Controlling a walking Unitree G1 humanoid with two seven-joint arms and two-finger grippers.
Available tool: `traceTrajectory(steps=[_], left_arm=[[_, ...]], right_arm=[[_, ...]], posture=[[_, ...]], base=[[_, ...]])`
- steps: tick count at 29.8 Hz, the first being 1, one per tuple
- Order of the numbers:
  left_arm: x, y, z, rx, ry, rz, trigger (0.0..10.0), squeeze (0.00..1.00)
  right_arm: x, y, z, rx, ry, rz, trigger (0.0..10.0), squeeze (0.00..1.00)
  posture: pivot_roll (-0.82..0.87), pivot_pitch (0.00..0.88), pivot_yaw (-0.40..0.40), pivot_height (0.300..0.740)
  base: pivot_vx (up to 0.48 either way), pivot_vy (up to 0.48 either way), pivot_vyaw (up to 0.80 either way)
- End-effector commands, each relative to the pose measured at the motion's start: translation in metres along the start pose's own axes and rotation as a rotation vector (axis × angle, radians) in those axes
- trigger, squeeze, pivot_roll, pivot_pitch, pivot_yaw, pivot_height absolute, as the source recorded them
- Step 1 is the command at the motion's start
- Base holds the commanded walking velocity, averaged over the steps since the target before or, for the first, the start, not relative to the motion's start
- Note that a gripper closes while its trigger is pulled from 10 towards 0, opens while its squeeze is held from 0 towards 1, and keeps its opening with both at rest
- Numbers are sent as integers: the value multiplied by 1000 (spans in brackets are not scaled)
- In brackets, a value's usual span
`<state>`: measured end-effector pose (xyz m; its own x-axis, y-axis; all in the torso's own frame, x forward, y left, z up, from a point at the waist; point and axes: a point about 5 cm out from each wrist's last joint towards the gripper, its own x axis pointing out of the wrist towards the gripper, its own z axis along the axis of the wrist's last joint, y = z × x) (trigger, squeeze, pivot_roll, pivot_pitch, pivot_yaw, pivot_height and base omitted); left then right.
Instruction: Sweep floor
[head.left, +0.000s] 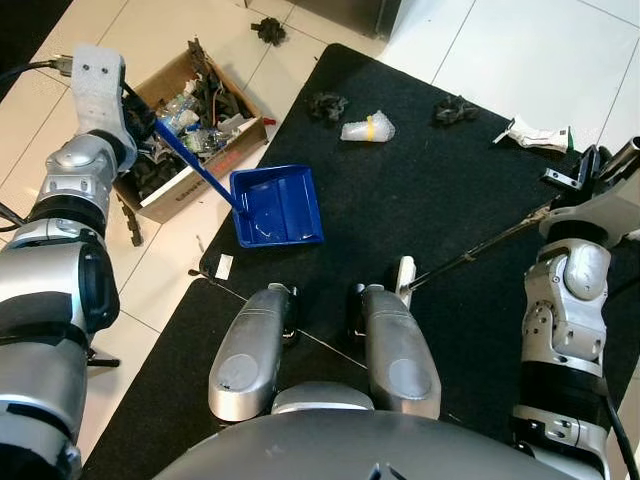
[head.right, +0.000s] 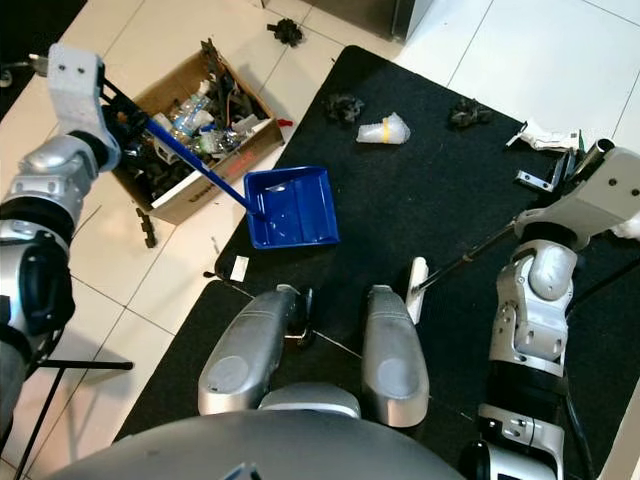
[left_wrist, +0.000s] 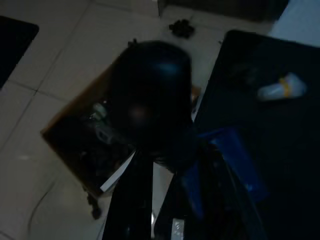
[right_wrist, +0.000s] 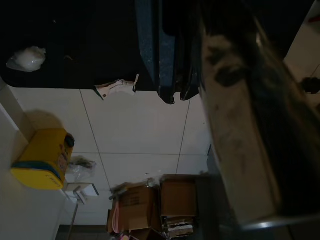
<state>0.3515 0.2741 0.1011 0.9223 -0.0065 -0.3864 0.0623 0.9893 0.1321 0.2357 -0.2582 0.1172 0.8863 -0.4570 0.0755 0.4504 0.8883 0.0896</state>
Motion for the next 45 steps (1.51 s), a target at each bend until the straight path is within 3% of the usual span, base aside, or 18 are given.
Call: traceTrajectory(steps=[1, 11, 12, 16, 20, 24, 31, 36, 38, 45], left_arm=[[-5, 15, 0, 22, 4, 42, 0, 0], [-1, 7, 17, -5, -92, 20, 0, 0], [0, 2, 24, -3, -139, 9, 10000, 0], [2, -5, 34, -1, -206, -16, 10000, 0], [4, -24, 39, -30, -271, -119, 10000, 0], [-1, -47, 27, -65, -292, -241, 10000, 0], [-7, -65, 17, -67, -322, -284, 10000, 0], [-10, -75, -3, -79, -294, -263, 10000, 0], [-13, -89, -37, -33, -208, -214, 10000, 0], [-15, -95, -58, 56, -137, -141, 10000, 0]], right_arm=[[-1, -1, 2, 4, -7, -12, 10000, 0], [11, 9, 3, 29, -21, -6, 10000, 0], [16, 13, 4, 34, -31, 2, 10000, 0], [22, 21, 7, 37, -48, 19, 10000, 0], [35, 33, 12, 31, -78, 57, 10000, 0], [47, 44, 23, 28, -122, 87, 10000, 0], [56, 47, 25, 33, -139, 86, 10000, 0], [59, 49, 21, 34, -133, 86, 10000, 0], [61, 53, 18, 33, -129, 98, 10000, 0], [62, 50, 16, 17, -131, 103, 10000, 0]], posture=[[30, 220, 58, 740], [50, 164, 63, 740], [67, 125, 62, 740], [76, 111, 58, 740], [104, 65, 44, 740], [124, 29, 32, 740], [130, 9, 25, 740], [139, 0, 19, 740], [137, 0, 8, 740], [133, 0, 1, 740]], base=[[0, 0, 0], [0, 0, 0], [0, 0, 0], [0, 0, 0], [0, 0, 0], [0, 0, 0], [0, 0, 0], [0, 0, 0], [0, 0, 0], [0, 0, 0]])
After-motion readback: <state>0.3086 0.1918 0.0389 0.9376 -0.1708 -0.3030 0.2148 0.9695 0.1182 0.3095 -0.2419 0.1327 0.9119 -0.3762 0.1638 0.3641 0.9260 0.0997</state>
